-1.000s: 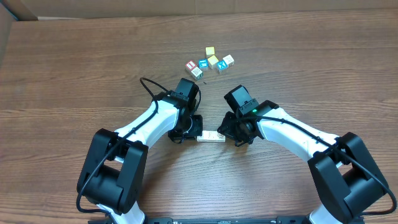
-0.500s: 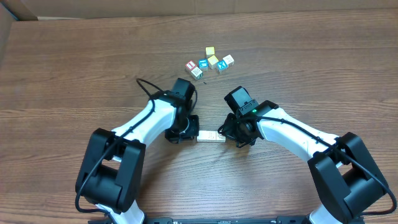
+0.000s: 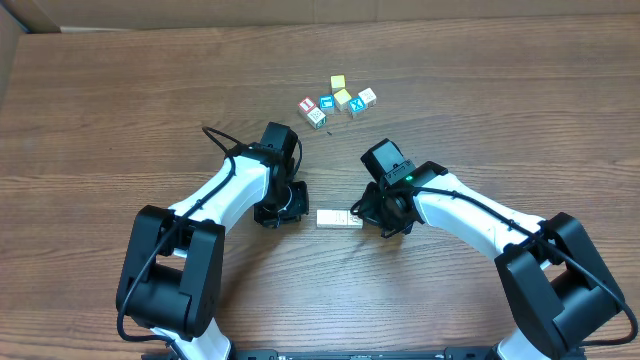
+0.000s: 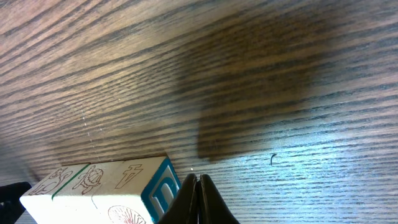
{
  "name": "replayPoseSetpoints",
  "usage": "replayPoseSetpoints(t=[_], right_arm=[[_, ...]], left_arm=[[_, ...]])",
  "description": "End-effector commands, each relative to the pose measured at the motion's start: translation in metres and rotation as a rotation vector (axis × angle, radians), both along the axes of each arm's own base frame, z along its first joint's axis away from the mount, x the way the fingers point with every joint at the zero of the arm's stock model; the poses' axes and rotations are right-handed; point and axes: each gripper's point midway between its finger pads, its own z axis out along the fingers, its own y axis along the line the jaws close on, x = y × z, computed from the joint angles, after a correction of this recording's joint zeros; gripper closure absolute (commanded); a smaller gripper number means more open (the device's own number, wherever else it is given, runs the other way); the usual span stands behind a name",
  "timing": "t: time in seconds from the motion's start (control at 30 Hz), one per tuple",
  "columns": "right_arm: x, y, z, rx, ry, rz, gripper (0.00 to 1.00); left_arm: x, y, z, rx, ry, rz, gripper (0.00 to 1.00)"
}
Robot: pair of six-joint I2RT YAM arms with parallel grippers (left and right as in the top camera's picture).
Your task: Flip 3 blocks
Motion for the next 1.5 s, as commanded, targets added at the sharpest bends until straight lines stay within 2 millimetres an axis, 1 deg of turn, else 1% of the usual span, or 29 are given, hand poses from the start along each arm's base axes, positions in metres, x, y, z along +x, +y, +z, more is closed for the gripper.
replayPoseSetpoints(t=[0.0,0.27,0.47,0.57,0.73,0.87,1.03,1.23,1.47], right_arm=[[0.000,-0.002,0.001,-0.005,-0.008,0.001,0.96],[-0.004,0.003,0.001,0.017,0.006,0.011,0.96],[-0.007,0.012,0.002,0.023,-0.004,0.038,0.96],[-0.008,0.012,0.002,0.022,-0.004,0.039,0.96],[-0.008,0.013,0.002,0.024,-0.004,0.036,0.96],[-0.006,0.014,0.002,0.028,-0.008,0.036,0.96],[-0.005,0.015,0.003,0.033,-0.016,0.036,0.96],[-0.005,0.015,0.003,0.032,-0.014,0.036,0.96],[-0.007,0.017,0.003,0.046,0.001,0.013,0.96]], left_arm=[[0.001,-0.002,-0.001,-0.006,0.008,0.008,0.96],[0.000,-0.006,-0.001,-0.013,0.014,0.017,0.96],[0.000,-0.018,0.001,-0.044,0.008,0.015,0.96],[-0.002,-0.022,0.001,-0.044,0.006,0.003,0.96],[0.004,-0.028,0.001,-0.057,-0.024,-0.005,0.96],[0.004,-0.028,0.001,-0.057,-0.022,-0.002,0.96],[0.005,-0.038,0.004,-0.109,-0.025,-0.009,0.96],[0.007,-0.040,0.004,-0.111,-0.032,-0.012,0.96],[0.014,-0.042,0.005,-0.123,-0.061,-0.010,0.96]])
